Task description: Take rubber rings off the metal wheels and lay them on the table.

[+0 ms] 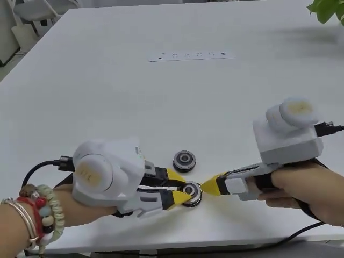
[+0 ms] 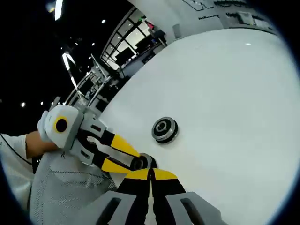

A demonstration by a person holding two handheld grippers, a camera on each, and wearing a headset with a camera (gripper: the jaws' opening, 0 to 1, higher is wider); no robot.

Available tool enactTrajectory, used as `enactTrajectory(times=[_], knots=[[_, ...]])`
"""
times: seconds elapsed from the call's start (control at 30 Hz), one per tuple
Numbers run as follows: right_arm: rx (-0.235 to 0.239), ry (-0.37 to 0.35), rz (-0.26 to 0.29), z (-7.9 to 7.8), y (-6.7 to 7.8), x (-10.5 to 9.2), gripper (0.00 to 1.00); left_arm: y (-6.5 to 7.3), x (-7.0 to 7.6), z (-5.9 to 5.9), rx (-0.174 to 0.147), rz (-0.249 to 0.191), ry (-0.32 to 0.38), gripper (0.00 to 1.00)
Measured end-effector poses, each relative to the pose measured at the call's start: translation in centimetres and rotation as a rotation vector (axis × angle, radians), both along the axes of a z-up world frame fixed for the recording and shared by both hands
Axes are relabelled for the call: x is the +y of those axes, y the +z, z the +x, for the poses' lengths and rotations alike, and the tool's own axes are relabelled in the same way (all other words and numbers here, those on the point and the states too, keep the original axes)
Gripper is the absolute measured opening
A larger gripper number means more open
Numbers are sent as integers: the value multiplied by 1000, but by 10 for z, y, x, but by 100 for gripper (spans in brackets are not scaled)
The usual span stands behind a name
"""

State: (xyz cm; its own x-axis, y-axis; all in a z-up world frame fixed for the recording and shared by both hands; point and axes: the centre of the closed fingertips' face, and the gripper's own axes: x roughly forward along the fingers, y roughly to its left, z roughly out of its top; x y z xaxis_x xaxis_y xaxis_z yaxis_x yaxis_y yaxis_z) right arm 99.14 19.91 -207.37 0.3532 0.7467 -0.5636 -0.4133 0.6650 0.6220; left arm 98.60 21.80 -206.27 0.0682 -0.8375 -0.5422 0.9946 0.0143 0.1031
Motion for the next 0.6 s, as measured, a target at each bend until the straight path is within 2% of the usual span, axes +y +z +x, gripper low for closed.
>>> enactTrajectory(times=[0.17, 0.27, 0.4, 0.6], knots=[[2, 9, -6, -5, 5, 7, 0, 0, 0, -1, -21, 15, -15, 7], [21, -5, 14, -6, 6, 8, 0, 0, 0, -1, -20, 13, -16, 7], [9, 9, 2, -8, 9, 12, 0, 0, -1, -1, -27, 15, -20, 7], [9, 11, 14, -8, 11, 12, 0, 0, -2, -1, -27, 15, -22, 7]])
